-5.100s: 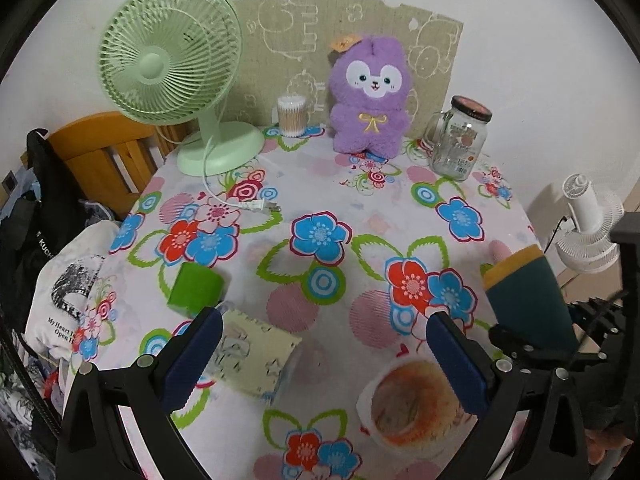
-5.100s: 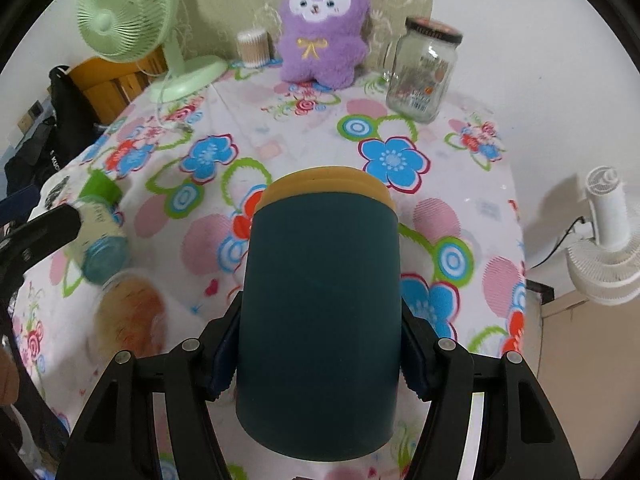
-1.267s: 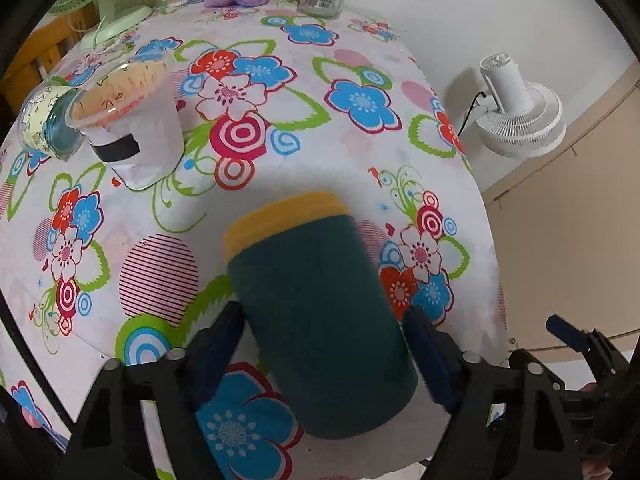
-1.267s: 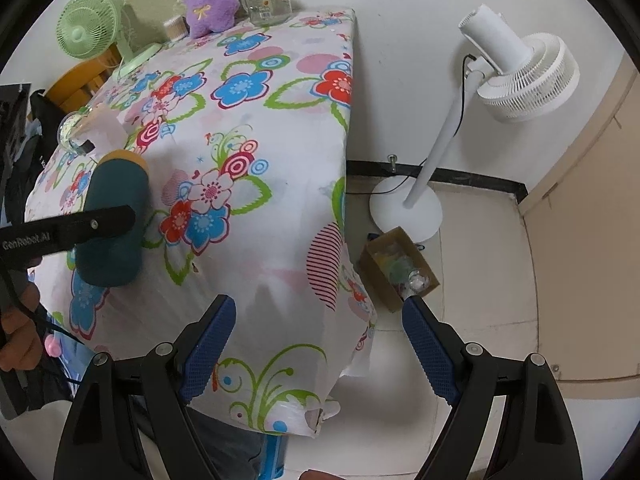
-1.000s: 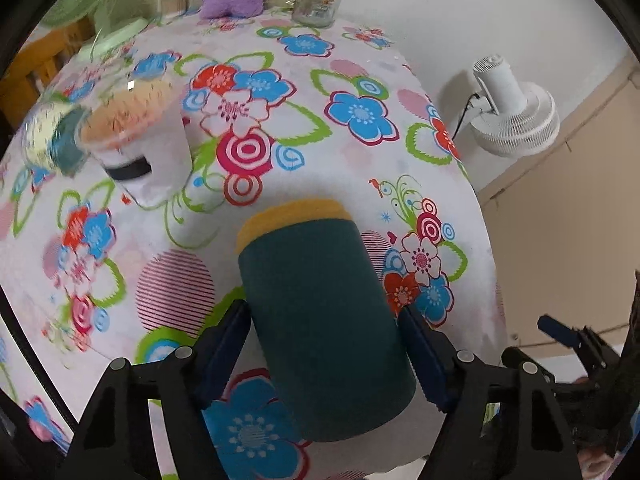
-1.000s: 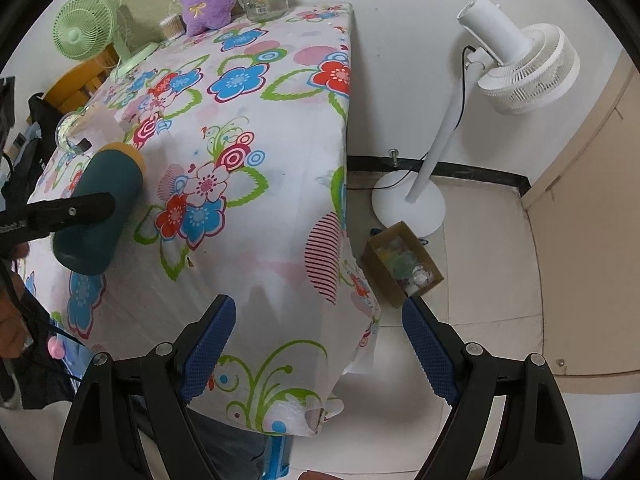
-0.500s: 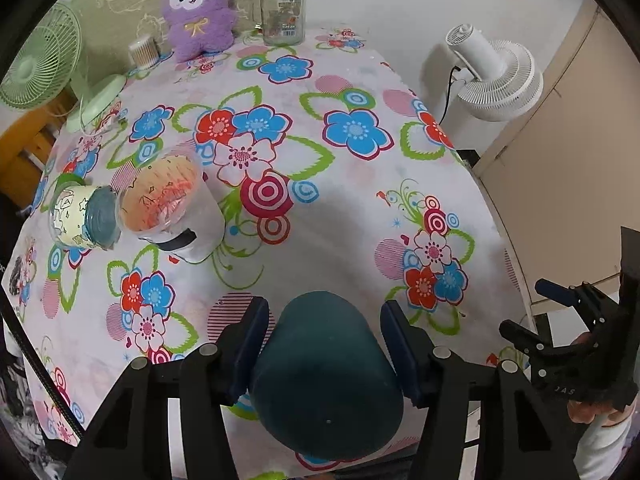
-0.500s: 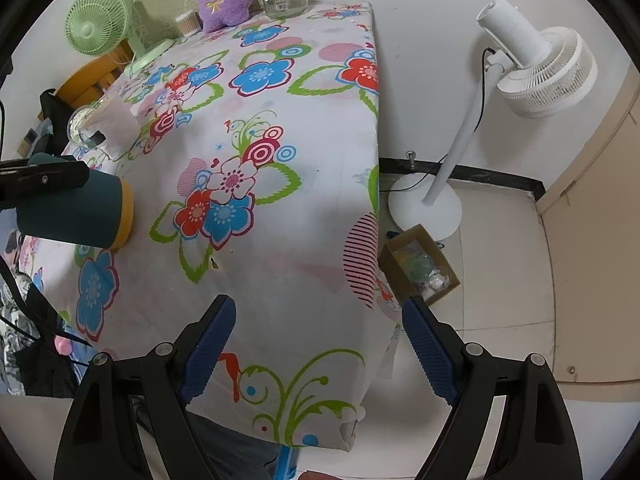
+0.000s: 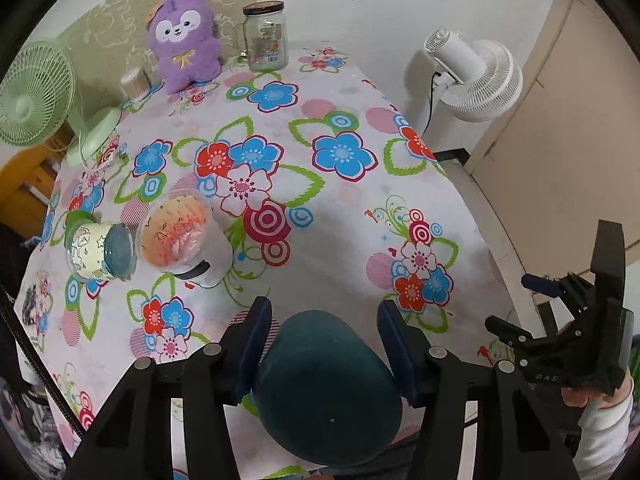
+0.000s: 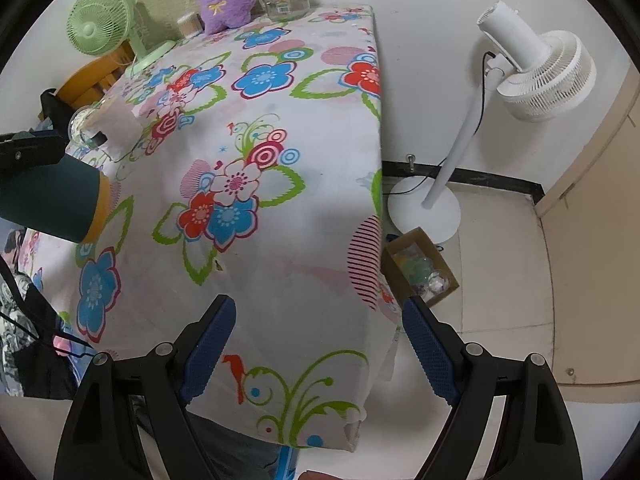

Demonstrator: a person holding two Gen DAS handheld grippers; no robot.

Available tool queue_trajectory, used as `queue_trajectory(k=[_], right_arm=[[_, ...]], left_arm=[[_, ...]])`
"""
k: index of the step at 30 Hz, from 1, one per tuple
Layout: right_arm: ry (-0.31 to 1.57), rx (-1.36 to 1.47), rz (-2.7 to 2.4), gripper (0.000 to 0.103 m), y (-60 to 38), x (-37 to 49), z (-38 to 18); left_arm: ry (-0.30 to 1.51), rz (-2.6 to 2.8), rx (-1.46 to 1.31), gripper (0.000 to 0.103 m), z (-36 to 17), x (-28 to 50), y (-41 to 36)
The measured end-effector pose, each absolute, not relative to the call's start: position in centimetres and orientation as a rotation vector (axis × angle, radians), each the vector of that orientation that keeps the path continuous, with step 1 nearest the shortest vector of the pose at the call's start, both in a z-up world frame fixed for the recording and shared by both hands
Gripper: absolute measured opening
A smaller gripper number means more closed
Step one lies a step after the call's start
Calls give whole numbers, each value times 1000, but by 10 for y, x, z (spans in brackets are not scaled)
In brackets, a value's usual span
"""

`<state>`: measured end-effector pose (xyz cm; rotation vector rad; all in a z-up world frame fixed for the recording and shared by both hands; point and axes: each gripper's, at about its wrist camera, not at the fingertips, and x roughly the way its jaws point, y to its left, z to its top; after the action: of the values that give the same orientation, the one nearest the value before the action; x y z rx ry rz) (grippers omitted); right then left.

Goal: Flip cup upside down
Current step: 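Roll the right tool to turn the teal cup rim-down, then lower the inverted teal cup onto the table and open the right tool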

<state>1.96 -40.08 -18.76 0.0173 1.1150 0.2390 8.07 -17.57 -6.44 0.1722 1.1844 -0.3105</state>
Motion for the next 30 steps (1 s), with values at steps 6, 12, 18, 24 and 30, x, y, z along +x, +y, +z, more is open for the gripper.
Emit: queue_trajectory(k=[6,12,18,24,30], right_arm=[[1110,1,257,87,-392,17,-186],[1108,-1,265,87,-386,15,-186],[1104,-18,267,87,-383,14,-183],[1098,-31,268,87,-380,16,-180],[1090,-46,273,87,-375,15,-175]], left_arm=[[1231,-324,201,53,-68,81,-174],[1263,-317,227,43,-83,84,-176],[1264,-308,219,43,-85,87,-173],[1250,-316,212,48,-82,89,-172],[1231,-313,195,71,-75,89,-171]])
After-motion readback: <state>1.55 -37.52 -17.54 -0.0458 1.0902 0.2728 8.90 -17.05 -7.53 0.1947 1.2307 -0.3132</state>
